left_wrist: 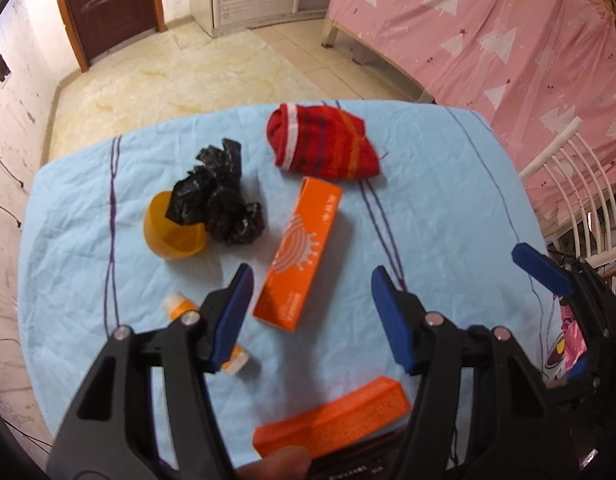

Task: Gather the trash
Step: 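Grasp the orange box with the left tool while the right tool grasps the orange carton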

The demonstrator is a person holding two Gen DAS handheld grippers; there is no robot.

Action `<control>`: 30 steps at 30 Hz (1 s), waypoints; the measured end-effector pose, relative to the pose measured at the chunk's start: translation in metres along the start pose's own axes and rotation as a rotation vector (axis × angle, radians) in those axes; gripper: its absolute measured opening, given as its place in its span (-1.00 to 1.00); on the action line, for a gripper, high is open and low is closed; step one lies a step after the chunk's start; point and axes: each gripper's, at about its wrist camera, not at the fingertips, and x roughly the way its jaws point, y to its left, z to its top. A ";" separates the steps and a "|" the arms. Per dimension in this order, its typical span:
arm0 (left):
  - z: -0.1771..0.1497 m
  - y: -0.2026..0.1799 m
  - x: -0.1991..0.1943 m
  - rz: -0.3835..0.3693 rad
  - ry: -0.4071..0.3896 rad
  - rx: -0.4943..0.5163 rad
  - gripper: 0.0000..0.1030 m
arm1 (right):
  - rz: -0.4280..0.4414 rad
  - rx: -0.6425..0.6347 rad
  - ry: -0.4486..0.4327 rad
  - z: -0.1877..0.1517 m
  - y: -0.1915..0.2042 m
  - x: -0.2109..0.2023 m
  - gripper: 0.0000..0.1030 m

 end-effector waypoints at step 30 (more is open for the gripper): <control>-0.017 0.021 -0.068 0.015 -0.149 0.033 -0.57 | 0.215 -0.141 0.085 -0.008 0.088 0.016 0.54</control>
